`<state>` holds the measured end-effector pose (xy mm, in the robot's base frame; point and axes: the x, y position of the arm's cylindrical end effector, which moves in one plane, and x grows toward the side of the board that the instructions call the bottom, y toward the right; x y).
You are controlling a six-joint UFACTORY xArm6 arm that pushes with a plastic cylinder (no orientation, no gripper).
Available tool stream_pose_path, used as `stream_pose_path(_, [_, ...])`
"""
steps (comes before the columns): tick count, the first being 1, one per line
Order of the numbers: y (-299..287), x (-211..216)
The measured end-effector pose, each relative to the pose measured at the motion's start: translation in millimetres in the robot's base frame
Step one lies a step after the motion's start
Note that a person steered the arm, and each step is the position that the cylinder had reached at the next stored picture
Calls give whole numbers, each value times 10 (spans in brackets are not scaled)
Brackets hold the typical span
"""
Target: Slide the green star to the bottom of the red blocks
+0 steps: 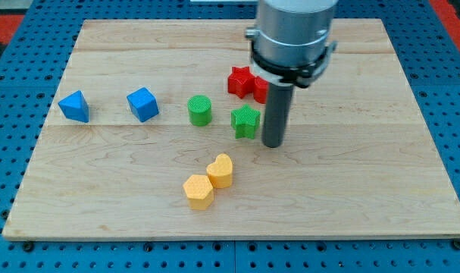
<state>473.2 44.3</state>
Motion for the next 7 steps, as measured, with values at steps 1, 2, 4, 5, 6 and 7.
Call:
stream_pose_path(1, [-327, -132])
stream_pose_path(2, [-390, 6])
stream_pose_path(4, [-826, -106])
stream_pose_path(5, [-421, -247])
stream_pose_path(6, [-319, -120])
stream_pose_path(7, [412, 60])
